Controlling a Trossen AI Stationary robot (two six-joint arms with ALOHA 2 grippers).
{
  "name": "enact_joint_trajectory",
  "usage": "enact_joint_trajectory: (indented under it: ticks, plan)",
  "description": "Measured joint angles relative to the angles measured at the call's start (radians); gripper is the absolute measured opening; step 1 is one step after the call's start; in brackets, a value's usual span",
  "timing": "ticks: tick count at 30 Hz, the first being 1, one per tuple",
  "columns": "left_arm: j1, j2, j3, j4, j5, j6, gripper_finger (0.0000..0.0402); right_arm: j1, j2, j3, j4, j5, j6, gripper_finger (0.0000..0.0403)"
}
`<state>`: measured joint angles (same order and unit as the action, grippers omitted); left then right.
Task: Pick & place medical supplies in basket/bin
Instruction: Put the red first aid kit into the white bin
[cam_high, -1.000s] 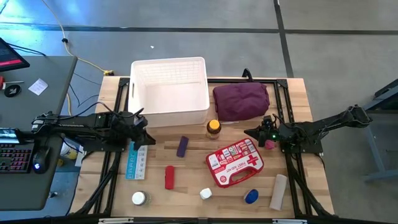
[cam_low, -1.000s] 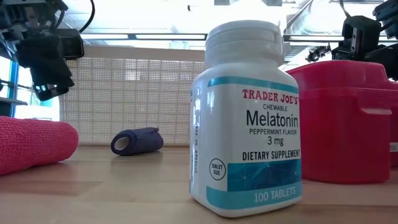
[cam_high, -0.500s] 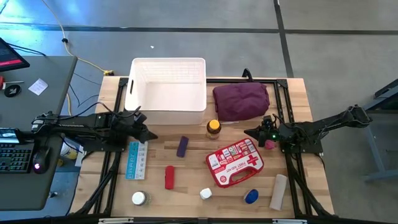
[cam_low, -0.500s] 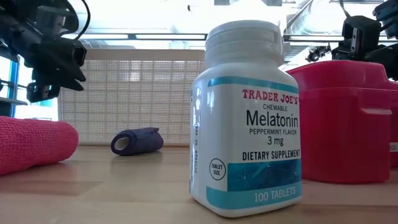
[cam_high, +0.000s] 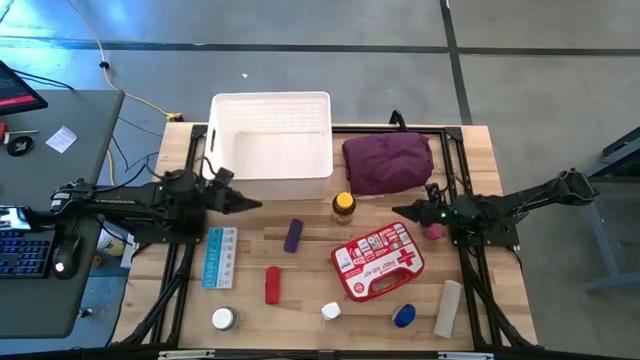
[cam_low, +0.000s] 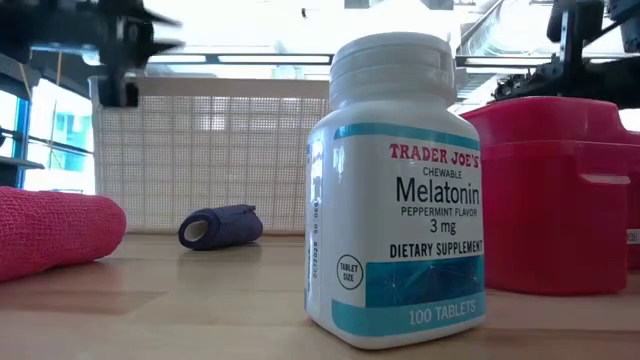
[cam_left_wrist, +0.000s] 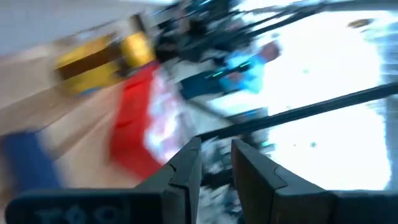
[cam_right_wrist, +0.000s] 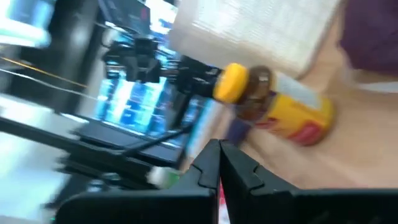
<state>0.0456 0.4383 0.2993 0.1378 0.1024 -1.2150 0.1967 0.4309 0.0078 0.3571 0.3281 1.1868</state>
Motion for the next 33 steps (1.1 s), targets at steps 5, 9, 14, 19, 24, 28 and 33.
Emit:
enact_joint_trajectory:
  ticks: [5, 9, 14, 19, 24, 28, 33]
  plan:
    - [0.0, 0.014, 0.0, 0.184, -0.012, 0.003, 0.0124, 0.0, 0.0, 0.0, 0.094, 0.005, 0.002, 0.0]
    - [0.0, 0.031, 0.0, 0.253, -0.011, 0.005, 0.0124, 0.0, 0.0, 0.0, 0.146, 0.081, 0.034, 0.0]
    - [0.0, 0.063, 0.001, 0.355, -0.063, -0.031, 0.0124, 0.0, 0.0, 0.0, 0.263, 0.118, 0.091, 0.0]
    - [0.0, 0.106, 0.001, 0.459, -0.202, -0.022, 0.0124, -0.001, 0.0, 0.0, 0.365, 0.248, 0.013, 0.0]
    - [0.0, 0.148, 0.08, 0.542, -0.23, 0.071, 0.0124, -0.017, 0.003, 0.112, 0.477, 0.206, -0.168, 0.0]
    - [0.0, 0.2, 0.225, 0.509, -0.259, 0.214, 0.0124, -0.006, 0.059, 0.407, 0.247, 0.079, -0.341, 0.0]
    - [0.0, 0.322, 0.462, 0.364, -0.263, 0.438, 0.0124, 0.0, 0.265, 0.865, -0.414, 0.031, -0.503, 0.0001]
